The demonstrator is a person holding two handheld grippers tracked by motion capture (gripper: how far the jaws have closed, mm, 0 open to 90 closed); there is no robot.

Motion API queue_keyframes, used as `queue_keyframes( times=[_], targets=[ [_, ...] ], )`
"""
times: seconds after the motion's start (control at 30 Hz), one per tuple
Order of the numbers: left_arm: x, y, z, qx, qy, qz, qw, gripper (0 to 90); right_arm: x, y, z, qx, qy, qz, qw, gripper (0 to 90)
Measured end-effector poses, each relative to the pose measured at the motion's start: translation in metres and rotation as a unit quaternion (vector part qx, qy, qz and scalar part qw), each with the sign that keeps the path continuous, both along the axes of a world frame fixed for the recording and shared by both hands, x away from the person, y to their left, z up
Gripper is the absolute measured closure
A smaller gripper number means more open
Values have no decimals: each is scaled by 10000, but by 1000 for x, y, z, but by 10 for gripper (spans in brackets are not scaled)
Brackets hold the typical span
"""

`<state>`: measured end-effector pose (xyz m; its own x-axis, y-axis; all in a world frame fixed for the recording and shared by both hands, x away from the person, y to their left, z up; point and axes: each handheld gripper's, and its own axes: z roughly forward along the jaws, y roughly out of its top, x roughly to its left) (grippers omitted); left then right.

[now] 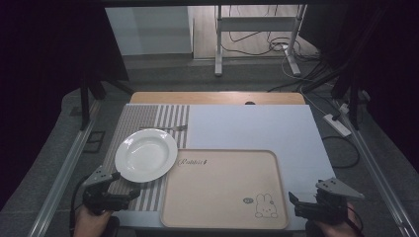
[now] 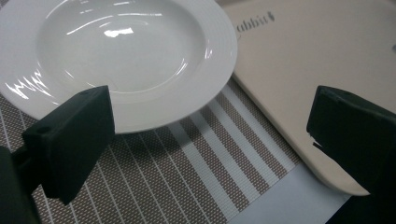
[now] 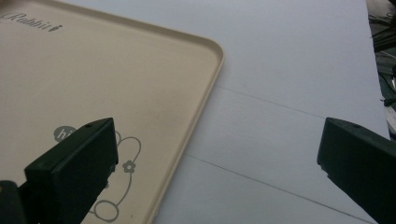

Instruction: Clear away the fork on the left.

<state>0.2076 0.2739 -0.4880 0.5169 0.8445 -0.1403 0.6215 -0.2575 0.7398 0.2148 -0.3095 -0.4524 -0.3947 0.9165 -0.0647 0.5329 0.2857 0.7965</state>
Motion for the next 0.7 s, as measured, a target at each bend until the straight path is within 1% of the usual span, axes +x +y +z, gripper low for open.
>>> queue_keyframes(
  times=[0.07, 0.17, 0.23, 0.33, 0.37, 0.5, 0.7],
  targets=[
    [1, -3, 0, 139, 41, -49, 9999, 22, 0, -1, 0, 37, 31, 38, 10000, 0],
    [2, -6, 0, 244, 88, -110, 9996, 24, 2, -2, -1, 84, 115, 89, 9999, 0],
    [2, -6, 0, 221, 89, -120, 9996, 26, 2, -1, -1, 80, 146, 144, 9998, 0],
    [3, -5, -1, 209, 124, -120, 9996, 28, 3, 0, -2, 7, 180, 214, 9996, 0],
    [3, -5, -1, 208, 141, -131, 9996, 31, 3, 1, -2, -35, 204, 235, 9995, 0],
    [4, -6, -1, 233, 182, -192, 9994, 45, 4, 2, -2, -75, 250, 285, 9993, 0],
    [5, -5, -1, 185, 228, -164, 9994, 38, 3, 3, -2, -88, 225, 304, 9992, 0]
  ],
)
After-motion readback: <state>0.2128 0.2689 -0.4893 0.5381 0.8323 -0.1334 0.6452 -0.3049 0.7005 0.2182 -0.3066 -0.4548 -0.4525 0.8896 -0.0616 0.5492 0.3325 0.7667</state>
